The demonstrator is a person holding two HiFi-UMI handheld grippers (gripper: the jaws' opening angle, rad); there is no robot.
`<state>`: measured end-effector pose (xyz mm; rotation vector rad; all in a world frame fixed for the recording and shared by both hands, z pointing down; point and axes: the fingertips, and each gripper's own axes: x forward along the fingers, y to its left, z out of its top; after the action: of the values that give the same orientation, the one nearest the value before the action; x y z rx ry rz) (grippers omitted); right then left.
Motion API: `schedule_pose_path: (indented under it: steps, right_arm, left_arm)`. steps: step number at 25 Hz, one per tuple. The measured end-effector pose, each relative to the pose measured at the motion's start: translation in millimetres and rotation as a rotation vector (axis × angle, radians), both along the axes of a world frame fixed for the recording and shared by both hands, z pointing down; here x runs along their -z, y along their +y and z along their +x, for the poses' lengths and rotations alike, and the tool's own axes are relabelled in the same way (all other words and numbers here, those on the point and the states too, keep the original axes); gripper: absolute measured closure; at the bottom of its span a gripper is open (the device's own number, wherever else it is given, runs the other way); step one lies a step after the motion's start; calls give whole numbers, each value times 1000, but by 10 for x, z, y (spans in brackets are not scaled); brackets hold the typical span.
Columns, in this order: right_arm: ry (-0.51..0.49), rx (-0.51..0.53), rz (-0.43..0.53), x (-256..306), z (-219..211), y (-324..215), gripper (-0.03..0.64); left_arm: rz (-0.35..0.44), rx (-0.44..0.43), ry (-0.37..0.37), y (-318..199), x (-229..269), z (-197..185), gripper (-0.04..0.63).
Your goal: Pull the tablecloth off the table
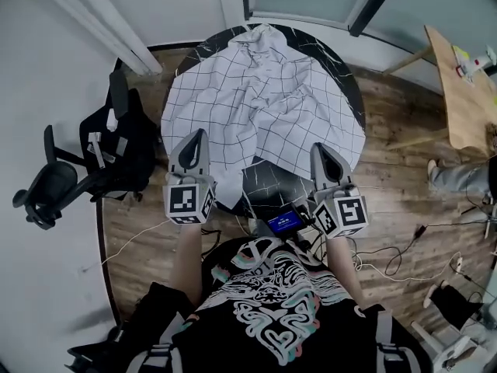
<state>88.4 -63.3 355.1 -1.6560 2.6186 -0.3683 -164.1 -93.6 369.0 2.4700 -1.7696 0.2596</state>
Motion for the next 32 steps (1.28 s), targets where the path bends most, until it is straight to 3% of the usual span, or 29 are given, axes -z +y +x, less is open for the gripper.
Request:
schedule_pose_path:
  steps: [7,10,15,21,32]
  right_arm:
    - [-11,44,-57,-197,0,-186,626]
    - [-23,45,-86,-273,27,-280,626]
    - [-126,-106,-82,-268,340,-456,626]
    - [-93,-139,-124,-461,475,-626,626]
    - [21,-125,-168,-757,458,-851,624]
  left_arm:
    - [-3,-6,-24,-204,-22,40,575]
    - [-4,30,-43,-303,-90,-1,575]
    - [-29,51,-53,-464,-231,22,575]
    - [-28,4,-1,-588,-327,120,574]
    - [-125,4,-14,-757,-760,143,560]
